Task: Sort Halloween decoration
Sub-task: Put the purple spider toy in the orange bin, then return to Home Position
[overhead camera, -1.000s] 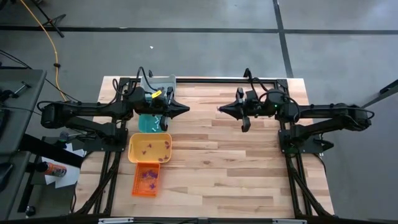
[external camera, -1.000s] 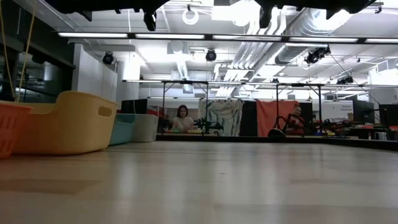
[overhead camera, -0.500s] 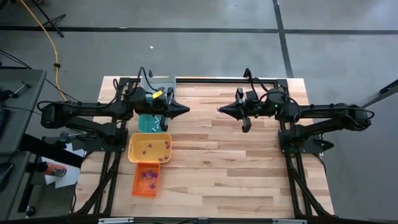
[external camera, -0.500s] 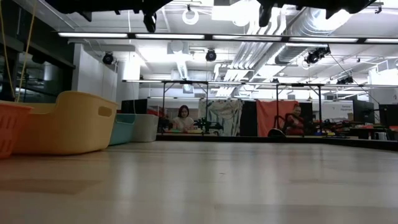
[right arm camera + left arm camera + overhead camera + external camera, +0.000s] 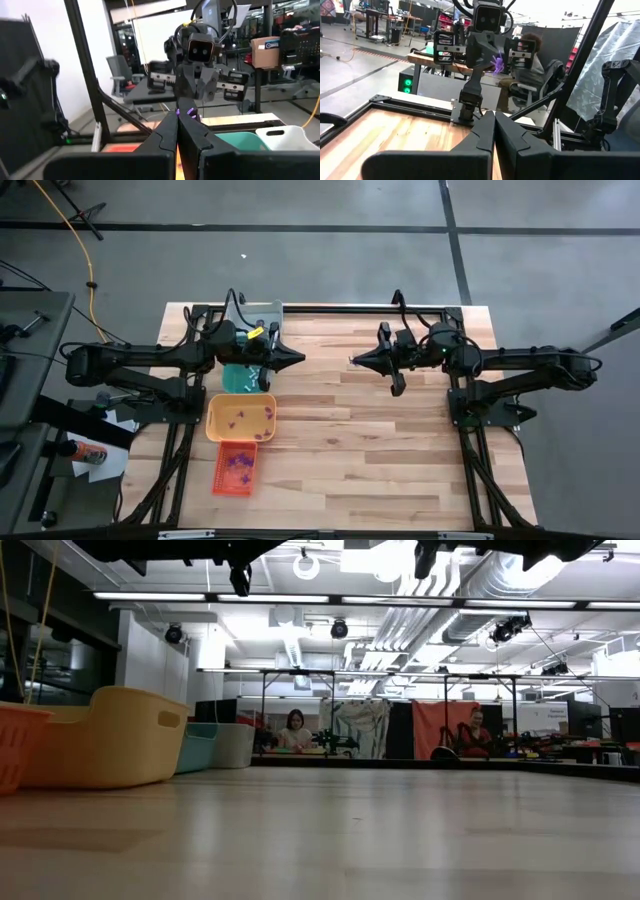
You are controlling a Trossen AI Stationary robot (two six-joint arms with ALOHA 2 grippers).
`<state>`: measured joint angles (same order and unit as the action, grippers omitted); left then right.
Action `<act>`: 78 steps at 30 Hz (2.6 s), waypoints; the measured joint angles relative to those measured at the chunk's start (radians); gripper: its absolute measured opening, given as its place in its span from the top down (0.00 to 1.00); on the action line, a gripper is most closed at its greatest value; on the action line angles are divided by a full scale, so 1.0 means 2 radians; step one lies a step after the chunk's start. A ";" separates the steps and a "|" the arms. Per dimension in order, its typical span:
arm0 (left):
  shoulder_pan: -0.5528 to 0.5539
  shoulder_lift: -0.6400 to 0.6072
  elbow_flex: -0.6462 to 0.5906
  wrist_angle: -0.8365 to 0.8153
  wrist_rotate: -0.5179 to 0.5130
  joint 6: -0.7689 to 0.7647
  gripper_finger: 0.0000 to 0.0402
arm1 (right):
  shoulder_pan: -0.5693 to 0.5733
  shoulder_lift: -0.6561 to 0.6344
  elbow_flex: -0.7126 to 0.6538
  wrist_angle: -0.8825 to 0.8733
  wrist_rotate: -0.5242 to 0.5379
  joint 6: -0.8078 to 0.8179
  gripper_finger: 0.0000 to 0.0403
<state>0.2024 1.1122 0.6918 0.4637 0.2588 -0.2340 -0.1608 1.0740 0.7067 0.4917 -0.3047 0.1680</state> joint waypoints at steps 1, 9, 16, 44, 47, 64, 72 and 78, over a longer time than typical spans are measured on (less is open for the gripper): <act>0.000 0.000 0.000 0.000 0.000 0.000 1.00 | 0.001 0.000 0.000 -0.005 -0.001 -0.010 1.00; 0.000 0.000 0.000 0.001 -0.006 0.000 1.00 | 0.039 0.051 0.000 -0.030 -0.049 -0.052 1.00; 0.001 0.000 0.000 -0.005 -0.041 0.000 1.00 | 0.125 0.167 0.000 0.008 -0.050 -0.040 1.00; -0.043 0.000 0.000 0.040 0.141 -0.109 1.00 | 0.211 0.732 0.613 -0.033 0.122 -0.009 1.00; -0.043 0.000 0.000 0.040 0.141 -0.109 1.00 | 0.211 0.747 0.656 -0.087 0.138 -0.005 1.00; -0.035 0.000 0.000 0.040 0.141 -0.082 1.00 | 0.208 0.742 0.826 -0.413 0.060 -0.058 0.56; 0.023 -0.024 0.000 0.037 0.137 -0.056 1.00 | 0.215 0.603 0.654 -0.633 0.069 -0.113 0.82; 0.058 -0.036 0.000 0.041 0.135 -0.056 1.00 | 0.219 0.394 0.351 -0.547 0.050 -0.045 0.95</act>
<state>0.3178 1.0405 0.6914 0.5452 0.5297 -0.3458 0.2766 1.8621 1.4086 -0.6028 -0.2049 0.0788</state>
